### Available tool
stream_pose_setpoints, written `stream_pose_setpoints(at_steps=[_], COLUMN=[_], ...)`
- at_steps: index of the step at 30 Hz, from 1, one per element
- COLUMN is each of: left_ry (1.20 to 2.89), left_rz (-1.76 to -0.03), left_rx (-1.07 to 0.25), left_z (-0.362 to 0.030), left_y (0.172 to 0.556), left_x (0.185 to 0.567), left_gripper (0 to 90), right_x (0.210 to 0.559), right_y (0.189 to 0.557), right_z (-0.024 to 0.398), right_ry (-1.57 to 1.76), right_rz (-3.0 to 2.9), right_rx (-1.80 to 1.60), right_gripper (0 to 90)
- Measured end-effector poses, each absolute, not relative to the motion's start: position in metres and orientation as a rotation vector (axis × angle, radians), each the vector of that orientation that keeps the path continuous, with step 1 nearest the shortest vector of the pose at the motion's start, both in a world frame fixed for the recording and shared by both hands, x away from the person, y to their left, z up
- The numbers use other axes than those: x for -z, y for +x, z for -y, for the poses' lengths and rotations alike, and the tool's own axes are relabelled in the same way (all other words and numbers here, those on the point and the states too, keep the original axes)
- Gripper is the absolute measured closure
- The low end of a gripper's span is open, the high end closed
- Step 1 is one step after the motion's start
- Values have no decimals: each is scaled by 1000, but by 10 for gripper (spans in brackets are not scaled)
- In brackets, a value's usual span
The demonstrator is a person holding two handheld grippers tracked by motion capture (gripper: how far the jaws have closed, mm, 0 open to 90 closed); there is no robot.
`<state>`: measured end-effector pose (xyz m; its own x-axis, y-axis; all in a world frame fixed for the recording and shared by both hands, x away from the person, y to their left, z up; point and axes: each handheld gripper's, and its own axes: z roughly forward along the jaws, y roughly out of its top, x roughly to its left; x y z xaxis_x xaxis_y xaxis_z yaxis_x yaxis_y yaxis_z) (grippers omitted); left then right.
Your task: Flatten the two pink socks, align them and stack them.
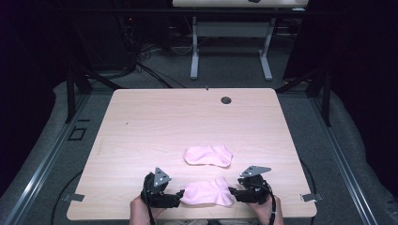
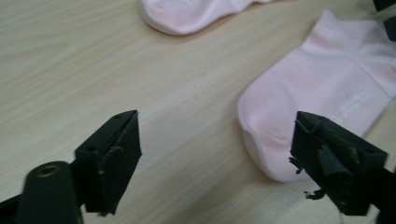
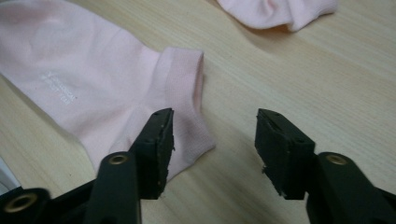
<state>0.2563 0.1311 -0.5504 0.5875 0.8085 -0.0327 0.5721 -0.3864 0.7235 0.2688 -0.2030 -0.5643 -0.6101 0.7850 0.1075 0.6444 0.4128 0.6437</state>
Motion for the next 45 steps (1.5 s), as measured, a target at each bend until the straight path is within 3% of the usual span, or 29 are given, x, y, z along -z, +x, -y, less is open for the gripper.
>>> stream_pose_setpoints(at_steps=[3, 9, 13, 20, 22, 28, 34, 45], left_ry=[2108, 2055, 2055, 2061, 2056, 2083, 2146, 2216], left_rz=[-1159, -1256, -1260, -1188, -1167, -1152, -1150, -1151], left_rx=[-455, -442, -407, -380, -345, -276, -227, -222], left_z=[-142, -162, -165, -150, -145, -126, -105, -97], left_y=[265, 279, 291, 330, 342, 373, 397, 404], left_x=[555, 570, 568, 545, 541, 542, 551, 558], left_gripper=[12, 0, 3, 166, 256, 402, 474, 637], right_x=[561, 554, 549, 538, 538, 545, 554, 561], right_y=[273, 289, 302, 353, 365, 388, 404, 409], right_z=[208, 217, 219, 217, 213, 203, 194, 188], right_ry=[1297, 1297, 1285, 1264, 1272, 1288, 1296, 1284], right_rz=[-2425, -2398, -2389, -2373, -2387, -2428, -2471, -2507], right_rx=[-1032, -1063, -1072, -1062, -1060, -1031, -954, -887], right_gripper=[286, 157, 160, 281, 326, 450, 528, 623])
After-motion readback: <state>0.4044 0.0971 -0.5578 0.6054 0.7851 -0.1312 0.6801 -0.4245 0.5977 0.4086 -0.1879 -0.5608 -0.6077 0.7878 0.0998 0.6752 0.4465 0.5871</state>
